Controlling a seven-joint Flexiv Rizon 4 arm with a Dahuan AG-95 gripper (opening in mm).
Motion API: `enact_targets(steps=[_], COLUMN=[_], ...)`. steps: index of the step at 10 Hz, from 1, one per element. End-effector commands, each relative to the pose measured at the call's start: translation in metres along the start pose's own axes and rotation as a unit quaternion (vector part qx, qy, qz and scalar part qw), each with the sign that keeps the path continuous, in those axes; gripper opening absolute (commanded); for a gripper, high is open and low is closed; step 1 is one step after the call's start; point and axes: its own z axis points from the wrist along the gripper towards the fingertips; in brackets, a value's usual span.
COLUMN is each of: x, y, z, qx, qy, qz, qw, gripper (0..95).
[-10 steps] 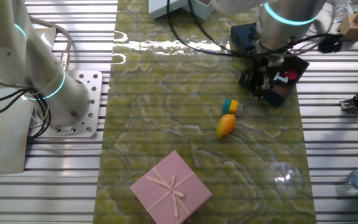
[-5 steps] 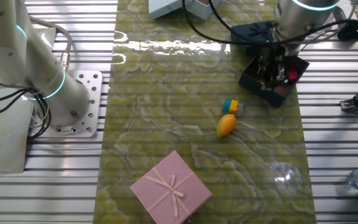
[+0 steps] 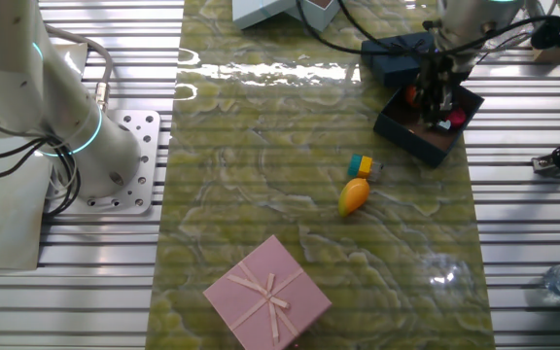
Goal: Take everything out of the gift box
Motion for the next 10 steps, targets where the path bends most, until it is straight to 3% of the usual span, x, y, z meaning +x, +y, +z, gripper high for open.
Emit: enact_targets(steps=[1, 5, 6, 10], x=[0.001, -0.013, -0.014, -0.022], y=[0.0, 0.004, 0.007, 0.018], z=[0.0, 0.014, 0.017, 0.029], qx=[0.001, -0.004, -0.004, -0.007], qy=[-0.004, -0.013, -0.014, -0.022], qz=[0.0, 0.003, 0.007, 0.011], qw=[1.0, 0.9999, 0.9999, 0.9997], gripper=[38.0, 38.0, 19.0, 19.0])
